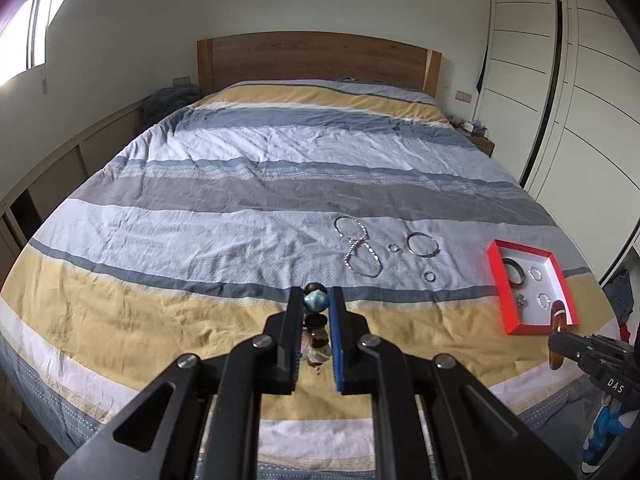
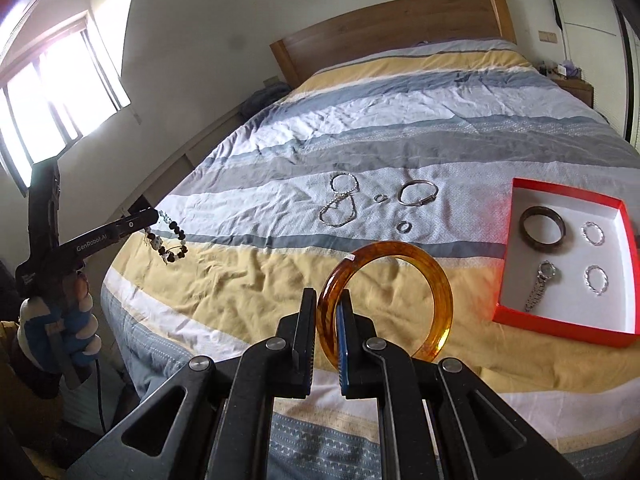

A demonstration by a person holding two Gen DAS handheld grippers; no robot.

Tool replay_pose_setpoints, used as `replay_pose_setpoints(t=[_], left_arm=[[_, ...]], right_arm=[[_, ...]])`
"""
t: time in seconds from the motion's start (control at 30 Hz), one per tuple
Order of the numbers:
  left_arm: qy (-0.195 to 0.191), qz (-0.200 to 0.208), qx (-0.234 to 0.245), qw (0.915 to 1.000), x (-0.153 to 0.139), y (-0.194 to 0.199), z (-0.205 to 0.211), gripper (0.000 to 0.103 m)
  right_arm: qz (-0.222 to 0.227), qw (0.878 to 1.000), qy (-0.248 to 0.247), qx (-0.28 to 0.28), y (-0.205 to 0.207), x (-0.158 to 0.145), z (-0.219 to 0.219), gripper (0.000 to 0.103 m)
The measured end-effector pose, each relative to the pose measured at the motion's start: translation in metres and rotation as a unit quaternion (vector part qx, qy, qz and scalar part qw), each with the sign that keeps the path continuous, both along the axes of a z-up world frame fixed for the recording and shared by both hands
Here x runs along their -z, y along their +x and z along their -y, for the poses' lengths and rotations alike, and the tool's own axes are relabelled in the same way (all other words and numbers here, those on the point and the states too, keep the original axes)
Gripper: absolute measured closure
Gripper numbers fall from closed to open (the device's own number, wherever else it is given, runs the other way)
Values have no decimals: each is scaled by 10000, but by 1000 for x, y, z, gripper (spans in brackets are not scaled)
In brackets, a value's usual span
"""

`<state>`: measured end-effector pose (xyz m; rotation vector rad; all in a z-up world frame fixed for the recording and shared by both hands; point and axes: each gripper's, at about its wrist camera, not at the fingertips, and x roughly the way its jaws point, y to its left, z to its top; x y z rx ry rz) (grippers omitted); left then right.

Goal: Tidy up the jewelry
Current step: 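Carry the beaded bracelet into the box with the left tool while the right tool carries the amber bangle over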

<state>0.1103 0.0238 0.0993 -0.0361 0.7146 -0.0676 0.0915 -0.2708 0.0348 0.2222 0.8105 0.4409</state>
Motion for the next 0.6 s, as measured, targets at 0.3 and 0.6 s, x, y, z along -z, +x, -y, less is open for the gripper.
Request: replay_pose_setpoints(t=[0.3, 0.6], left_arm=[[-100, 87, 516, 9986, -18, -10, 70, 92], [-40, -239, 1283, 9914, -2, 15, 160, 92]], right_arm=[[191, 9994, -118, 272, -35, -15, 56, 94], [82, 9966, -387, 729, -29, -3, 128, 94]])
